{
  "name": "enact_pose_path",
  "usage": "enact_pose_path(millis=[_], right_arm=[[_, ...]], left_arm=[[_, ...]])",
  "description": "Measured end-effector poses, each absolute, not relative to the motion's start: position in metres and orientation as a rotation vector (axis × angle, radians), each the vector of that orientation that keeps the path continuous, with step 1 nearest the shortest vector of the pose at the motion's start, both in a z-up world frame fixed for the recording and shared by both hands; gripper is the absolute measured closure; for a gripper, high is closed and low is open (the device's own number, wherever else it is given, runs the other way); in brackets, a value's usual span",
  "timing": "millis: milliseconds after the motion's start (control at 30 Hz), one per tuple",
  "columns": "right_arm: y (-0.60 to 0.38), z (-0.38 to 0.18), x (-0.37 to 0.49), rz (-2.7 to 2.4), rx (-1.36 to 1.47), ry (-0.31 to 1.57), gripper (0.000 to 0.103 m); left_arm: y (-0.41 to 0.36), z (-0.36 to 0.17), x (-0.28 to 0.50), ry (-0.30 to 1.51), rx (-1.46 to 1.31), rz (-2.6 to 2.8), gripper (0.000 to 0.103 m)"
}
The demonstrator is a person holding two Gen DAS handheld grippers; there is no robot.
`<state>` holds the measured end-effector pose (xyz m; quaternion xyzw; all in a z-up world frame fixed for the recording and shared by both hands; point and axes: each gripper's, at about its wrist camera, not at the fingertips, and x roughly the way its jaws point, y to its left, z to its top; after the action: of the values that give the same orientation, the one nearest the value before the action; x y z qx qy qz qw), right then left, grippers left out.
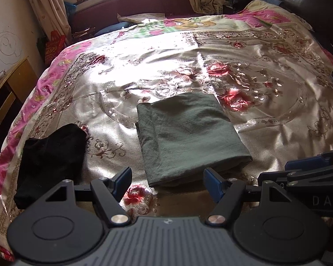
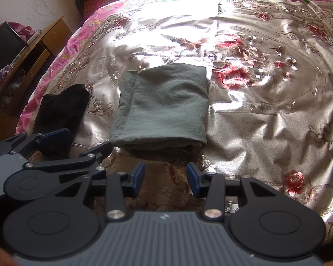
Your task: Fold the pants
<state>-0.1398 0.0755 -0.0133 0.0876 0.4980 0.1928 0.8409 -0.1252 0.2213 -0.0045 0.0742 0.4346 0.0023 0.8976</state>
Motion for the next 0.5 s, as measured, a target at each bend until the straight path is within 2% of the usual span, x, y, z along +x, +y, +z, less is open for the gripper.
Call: enact_pose_path(millis=[500], right_arm=[[0.0749,-0.0066,-0.1460,0.409,0.172,1.030,0.059]], left_arm=[[0.2188,0.0029,-0.1317,0.873,0.178,0.005,0.019]])
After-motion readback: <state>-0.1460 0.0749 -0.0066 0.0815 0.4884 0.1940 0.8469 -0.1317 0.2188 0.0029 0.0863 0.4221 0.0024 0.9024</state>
